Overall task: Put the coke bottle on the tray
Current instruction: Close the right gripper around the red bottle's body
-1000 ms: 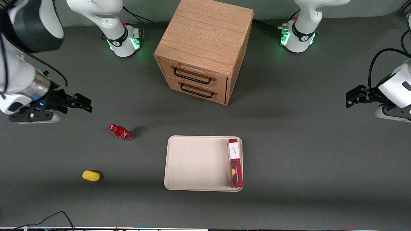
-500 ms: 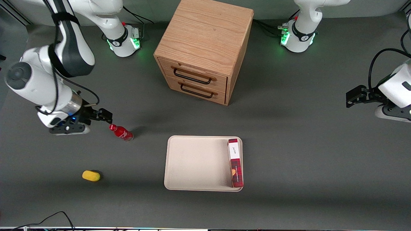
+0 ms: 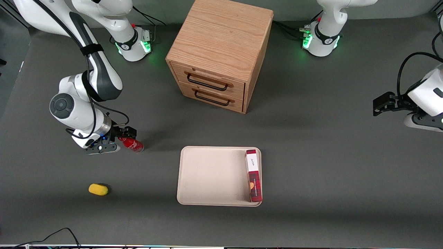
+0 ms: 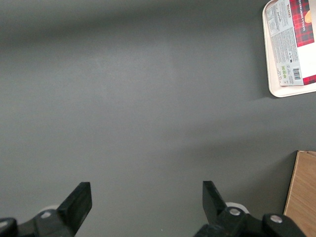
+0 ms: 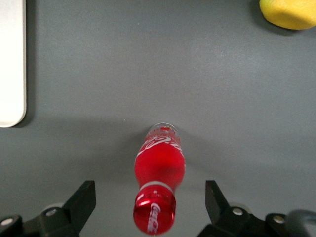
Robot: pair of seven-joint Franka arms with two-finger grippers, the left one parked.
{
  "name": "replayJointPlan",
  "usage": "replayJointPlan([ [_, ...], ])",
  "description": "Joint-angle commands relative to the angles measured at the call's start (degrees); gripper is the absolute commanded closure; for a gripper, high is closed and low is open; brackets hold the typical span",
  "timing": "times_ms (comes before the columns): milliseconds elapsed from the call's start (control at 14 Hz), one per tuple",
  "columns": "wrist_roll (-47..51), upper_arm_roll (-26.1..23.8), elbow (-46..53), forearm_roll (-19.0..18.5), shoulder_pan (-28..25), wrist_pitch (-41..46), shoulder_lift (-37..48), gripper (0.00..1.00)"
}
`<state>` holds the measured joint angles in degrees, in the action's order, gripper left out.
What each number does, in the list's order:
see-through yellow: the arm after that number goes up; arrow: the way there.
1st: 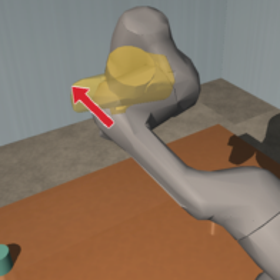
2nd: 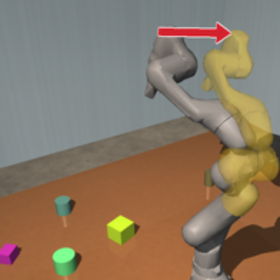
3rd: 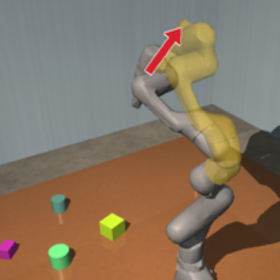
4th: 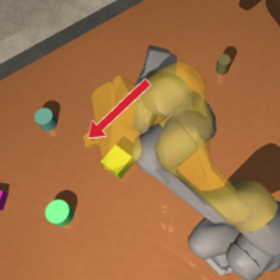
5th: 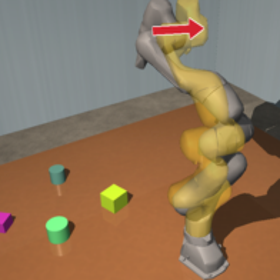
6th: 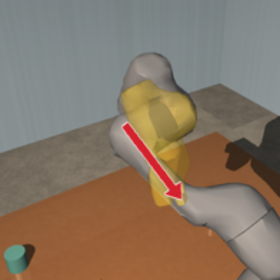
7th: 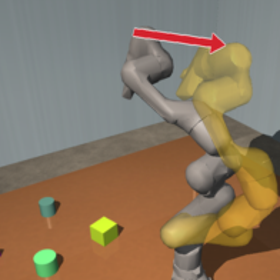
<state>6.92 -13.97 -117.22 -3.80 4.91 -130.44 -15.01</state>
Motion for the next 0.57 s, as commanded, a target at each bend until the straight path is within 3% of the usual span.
replayJointPlan([
  [0,-0.24,-0.35,-0.29,-1.74,0.10,-0.70,0.42,0.02],
  [357,-0.07,-0.88,-1.43,-1.74,0.10,-0.35,1.91,0.10],
  [500,0.02,-1.23,-1.43,-1.74,0.10,0.09,2.44,0.26],
])
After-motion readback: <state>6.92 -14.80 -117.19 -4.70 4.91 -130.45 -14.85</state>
